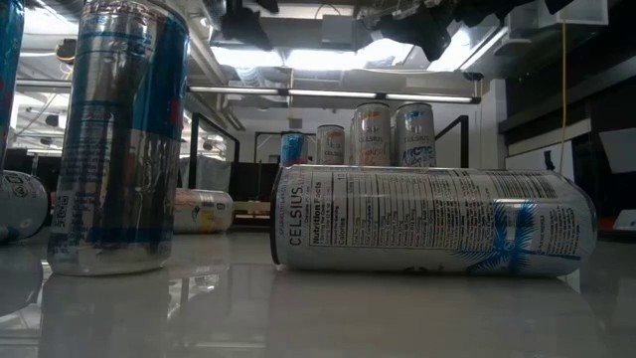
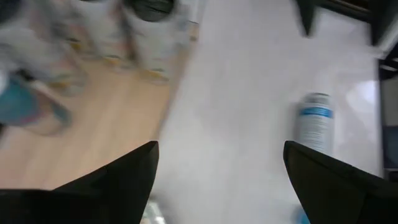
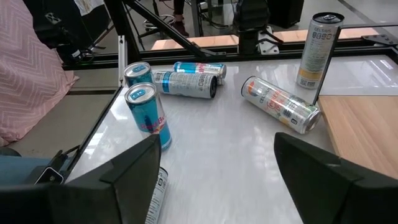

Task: Place canned beverage on shelf
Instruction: Put the blue soda can aligned with the other blue soda can on the shelf

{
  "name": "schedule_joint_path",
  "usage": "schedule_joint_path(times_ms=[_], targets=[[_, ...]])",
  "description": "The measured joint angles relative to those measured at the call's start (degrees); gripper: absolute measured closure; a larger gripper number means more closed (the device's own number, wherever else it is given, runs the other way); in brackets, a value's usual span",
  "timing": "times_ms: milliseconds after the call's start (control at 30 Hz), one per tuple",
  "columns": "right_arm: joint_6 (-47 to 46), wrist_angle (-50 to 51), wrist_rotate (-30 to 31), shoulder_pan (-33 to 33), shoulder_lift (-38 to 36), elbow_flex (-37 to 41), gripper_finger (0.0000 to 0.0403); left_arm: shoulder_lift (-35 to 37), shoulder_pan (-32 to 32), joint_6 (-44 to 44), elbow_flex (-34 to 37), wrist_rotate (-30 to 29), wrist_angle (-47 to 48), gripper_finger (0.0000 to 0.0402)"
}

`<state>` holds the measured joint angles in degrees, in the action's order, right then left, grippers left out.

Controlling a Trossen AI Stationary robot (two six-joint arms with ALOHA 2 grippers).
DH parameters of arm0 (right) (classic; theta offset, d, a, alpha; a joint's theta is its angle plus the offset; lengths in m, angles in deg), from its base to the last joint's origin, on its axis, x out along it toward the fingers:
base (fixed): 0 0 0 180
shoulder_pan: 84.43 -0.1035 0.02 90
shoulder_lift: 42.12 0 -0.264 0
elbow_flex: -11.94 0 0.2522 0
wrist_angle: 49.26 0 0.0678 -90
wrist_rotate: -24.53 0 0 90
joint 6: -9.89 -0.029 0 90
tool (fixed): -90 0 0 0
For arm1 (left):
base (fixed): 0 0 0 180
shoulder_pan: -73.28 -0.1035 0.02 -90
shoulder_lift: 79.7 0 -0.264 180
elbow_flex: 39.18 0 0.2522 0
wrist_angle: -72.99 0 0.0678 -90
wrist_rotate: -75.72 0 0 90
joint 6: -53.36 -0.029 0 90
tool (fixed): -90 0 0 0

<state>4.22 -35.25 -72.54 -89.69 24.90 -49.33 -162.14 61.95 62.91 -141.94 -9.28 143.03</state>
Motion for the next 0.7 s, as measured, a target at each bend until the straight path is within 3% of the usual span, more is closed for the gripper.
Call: schedule_joint_path(times_ms=[367, 567, 700], targets=[[0.02, -0.04, 0.0, 0.0, 0.0, 0.0, 0.01, -0.02, 15.36, 21.12, 0.0, -0.07, -0.15, 0.0067], [0.02, -0.07, 0.0, 0.0, 0.0, 0.0, 0.01, -0.04, 21.78, 50.07, 0.0, -5.44, -0.03, 0.0067], [0.0, -0.02, 0.0, 0.0, 0.0, 0.0, 0.01, -0.45, 25.59, 71.35, 0.0, -5.64, 2.56, 0.0067]])
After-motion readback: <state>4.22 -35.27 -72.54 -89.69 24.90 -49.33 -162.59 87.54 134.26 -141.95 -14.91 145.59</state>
